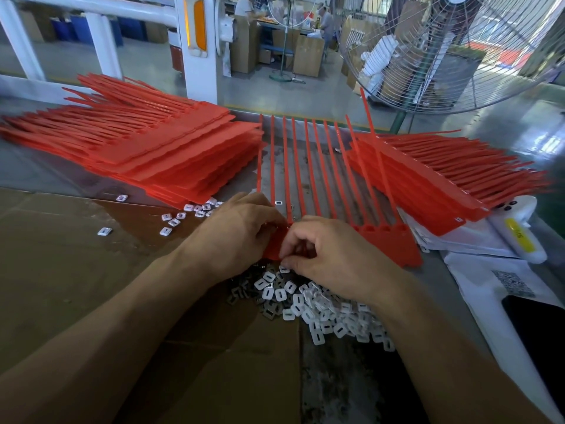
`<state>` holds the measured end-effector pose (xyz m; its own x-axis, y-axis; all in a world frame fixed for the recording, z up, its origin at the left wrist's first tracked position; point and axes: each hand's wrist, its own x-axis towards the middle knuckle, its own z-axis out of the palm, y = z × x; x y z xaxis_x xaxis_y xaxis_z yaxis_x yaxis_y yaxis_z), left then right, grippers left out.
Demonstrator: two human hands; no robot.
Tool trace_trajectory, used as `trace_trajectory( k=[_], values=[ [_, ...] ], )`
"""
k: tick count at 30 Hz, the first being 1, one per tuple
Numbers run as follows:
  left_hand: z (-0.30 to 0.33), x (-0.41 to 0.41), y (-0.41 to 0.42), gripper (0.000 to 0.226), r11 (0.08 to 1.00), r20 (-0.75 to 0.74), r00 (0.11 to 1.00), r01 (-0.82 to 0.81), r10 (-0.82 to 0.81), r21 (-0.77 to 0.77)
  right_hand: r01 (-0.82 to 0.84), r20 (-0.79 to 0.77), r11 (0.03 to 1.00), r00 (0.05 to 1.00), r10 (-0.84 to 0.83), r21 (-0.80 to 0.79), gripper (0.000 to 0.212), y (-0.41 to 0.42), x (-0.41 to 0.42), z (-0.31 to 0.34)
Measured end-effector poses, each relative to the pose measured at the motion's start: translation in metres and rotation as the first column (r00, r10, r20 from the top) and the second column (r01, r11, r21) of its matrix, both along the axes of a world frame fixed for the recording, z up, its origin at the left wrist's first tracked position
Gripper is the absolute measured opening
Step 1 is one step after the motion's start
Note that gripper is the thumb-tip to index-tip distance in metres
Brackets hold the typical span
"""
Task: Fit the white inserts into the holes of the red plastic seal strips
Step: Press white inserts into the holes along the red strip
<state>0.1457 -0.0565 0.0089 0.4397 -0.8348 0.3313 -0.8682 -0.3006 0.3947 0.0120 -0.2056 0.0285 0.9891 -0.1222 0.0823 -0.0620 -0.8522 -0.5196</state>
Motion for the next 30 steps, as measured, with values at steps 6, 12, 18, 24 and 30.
trace_trajectory(
  k=[6,12,18,24,30],
  values=[
    [0.001,-0.001,0.0,0.029,1.0,-0.001,1.0,-0.009,0.009,0.007,0.128,0.086,0.974,0.986,-0.146,0.186,0.014,-0.003,-0.005,0.003],
    [0.001,-0.001,0.0,0.029,1.0,-0.002,1.0,-0.018,0.018,0.018,0.313,0.166,0.868,0.902,-0.399,0.386,0.013,-0.022,-0.009,0.001],
    [0.001,0.0,0.001,0.029,1.0,0.004,1.0,-0.014,0.014,0.025,0.395,0.118,0.816,0.869,-0.481,0.422,0.012,-0.035,-0.009,-0.004],
    [0.001,-0.001,0.002,0.029,0.999,0.004,1.0,-0.018,0.018,0.03,0.454,0.128,0.789,0.829,-0.544,0.413,0.012,-0.037,-0.004,-0.008],
    [0.001,-0.001,0.001,0.029,0.999,0.006,1.0,-0.015,0.015,0.03,0.469,0.123,0.814,0.837,-0.534,0.341,0.009,-0.038,-0.002,-0.011]
  ],
)
